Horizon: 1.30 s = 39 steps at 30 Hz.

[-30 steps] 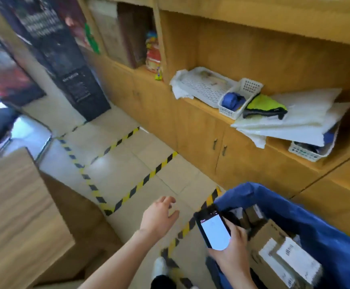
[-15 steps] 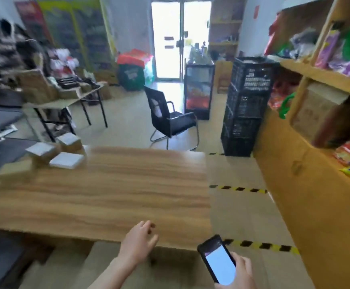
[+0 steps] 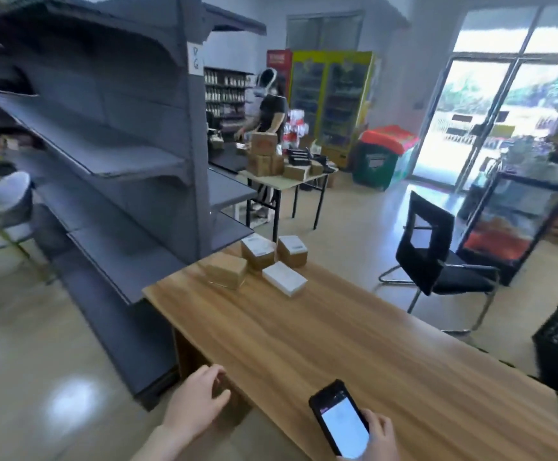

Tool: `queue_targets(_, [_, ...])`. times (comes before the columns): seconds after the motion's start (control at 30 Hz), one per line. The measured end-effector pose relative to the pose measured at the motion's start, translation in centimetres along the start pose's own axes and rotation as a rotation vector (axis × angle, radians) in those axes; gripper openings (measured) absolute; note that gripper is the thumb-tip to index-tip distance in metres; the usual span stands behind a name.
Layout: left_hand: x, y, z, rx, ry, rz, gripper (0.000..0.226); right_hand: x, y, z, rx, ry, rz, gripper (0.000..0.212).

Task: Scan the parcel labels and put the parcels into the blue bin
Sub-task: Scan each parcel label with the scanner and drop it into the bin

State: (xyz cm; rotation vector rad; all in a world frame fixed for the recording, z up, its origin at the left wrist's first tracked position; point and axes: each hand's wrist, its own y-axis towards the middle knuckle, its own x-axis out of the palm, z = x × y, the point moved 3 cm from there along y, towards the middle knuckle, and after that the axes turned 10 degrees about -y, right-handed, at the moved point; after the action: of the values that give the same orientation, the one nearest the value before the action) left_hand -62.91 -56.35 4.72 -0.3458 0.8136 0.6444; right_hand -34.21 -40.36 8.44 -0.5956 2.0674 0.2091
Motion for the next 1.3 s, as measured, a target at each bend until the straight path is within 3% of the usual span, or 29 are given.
queue_targets(0.07, [-0.8, 1.5, -1.4, -0.034, 0.012, 0.022, 0.032, 0.9, 2.5, -2.1, 0.052, -0.032, -0.045, 0.086])
queue_targets(0.23, [-1.6, 5.9, -2.9, -0.086, 0.007, 0.043, 0.038, 4.0, 9.0, -5.4, -0.021, -0.15, -0.152, 0.097])
queue_targets(0.6, [-2.2, 16.8, -2.1, -0.143, 0.039, 0.075, 0.04, 7.4, 21.6, -7.9, -0.135, -0.149, -0.205, 0.099])
queue_targets(0.93, [-2.1, 28.1, -6.4, -0.139, 0.055, -0.03, 0.042, 11.8, 30.3, -11.4, -0.106, -0.173, -0.245, 0.102])
queue_targets(1.17, [-3.9, 40.0, -9.1, -0.002, 0.137, -0.058, 0.062, 15.1, 36.3, -16.4, 0.001, -0.154, -0.281, 0.099])
queue_targets(1.3, [-4.5, 45.3, -9.6, 0.039, 0.253, -0.183, 0.08, 16.7, 38.3, -18.3, 0.041, -0.145, -0.285, 0.101])
